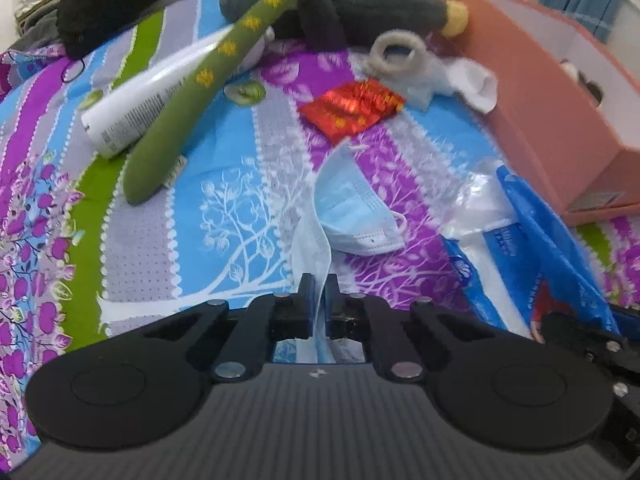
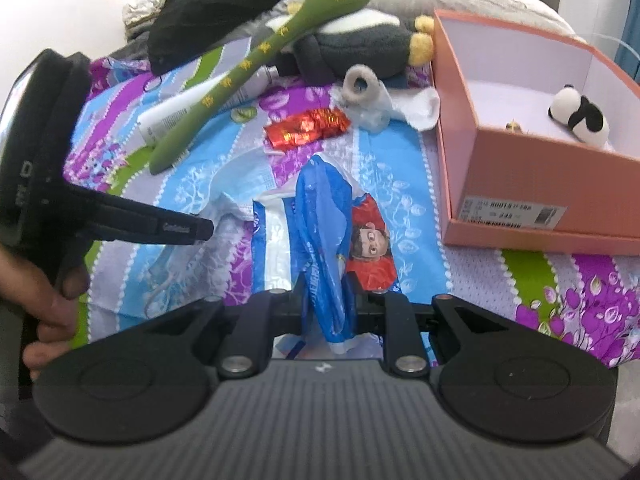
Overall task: Organize soft objects
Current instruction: 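Lift the mask with the left gripper while the right gripper lifts the bag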
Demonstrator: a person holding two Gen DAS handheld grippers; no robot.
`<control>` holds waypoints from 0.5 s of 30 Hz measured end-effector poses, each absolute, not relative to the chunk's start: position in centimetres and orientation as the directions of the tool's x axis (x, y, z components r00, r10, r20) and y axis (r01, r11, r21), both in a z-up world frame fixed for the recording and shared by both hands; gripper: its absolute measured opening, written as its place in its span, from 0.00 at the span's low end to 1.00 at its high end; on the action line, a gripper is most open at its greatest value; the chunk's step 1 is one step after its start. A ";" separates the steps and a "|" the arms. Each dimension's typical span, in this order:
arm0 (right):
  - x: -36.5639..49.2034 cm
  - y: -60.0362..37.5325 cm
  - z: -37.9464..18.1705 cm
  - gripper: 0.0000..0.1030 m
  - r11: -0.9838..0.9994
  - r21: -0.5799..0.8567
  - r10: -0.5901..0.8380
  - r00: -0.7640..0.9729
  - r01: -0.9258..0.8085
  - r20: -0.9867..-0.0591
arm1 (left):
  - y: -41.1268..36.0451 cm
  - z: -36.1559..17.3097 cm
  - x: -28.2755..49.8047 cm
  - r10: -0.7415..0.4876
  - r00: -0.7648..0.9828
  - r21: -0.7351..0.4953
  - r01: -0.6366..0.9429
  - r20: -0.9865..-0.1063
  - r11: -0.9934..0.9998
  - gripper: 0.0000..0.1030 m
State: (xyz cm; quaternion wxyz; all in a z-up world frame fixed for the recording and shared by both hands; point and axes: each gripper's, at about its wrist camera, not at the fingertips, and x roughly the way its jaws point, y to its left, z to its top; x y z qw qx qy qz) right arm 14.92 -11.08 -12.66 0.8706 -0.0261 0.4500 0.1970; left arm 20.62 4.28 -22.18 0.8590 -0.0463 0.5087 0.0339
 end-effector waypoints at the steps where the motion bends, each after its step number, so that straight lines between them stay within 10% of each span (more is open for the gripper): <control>1: 14.9 -11.1 -12.2 0.20 0.921 0.132 0.323 0.526 -0.367 -0.787 | 4.2 -21.5 20.5 0.003 0.490 -0.055 -0.104 -0.871 0.993 0.06; 15: 15.9 -12.9 -3.9 0.20 0.924 0.128 0.355 0.680 -0.361 -0.641 | 3.8 -9.5 18.7 -0.063 0.667 -0.151 -0.074 -0.742 0.986 0.06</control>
